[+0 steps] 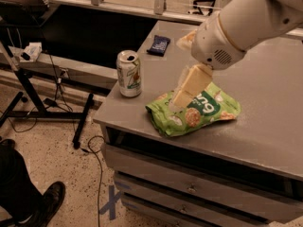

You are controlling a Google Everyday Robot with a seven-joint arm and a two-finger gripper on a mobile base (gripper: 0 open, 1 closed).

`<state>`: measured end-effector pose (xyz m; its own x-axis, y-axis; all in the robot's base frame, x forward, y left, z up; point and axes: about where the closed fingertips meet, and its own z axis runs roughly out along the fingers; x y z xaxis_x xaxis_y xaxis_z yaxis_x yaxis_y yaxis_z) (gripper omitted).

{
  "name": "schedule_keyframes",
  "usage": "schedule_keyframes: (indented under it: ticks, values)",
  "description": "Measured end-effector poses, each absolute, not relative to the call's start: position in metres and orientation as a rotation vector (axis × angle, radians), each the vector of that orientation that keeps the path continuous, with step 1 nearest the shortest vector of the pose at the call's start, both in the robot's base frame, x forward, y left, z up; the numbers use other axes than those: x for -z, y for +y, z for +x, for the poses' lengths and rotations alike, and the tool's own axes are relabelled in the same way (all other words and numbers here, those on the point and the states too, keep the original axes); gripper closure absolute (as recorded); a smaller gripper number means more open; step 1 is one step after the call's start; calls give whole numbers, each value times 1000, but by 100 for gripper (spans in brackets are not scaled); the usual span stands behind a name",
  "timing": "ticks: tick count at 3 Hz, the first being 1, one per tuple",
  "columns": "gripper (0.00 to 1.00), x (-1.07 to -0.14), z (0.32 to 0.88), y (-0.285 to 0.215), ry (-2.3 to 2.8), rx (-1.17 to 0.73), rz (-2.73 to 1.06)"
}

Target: Pick 7up can

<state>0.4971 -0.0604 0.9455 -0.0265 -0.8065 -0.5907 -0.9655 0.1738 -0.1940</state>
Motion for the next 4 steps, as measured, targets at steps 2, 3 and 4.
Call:
schedule_keyframes:
  ticks: [2, 3, 4]
  values:
    - [0, -928, 541, -4, 1653, -600, -1449]
    - [0, -927, 570, 23, 1573, -677, -1360]
    - [0, -915, 586, 38, 1552, -721, -1306]
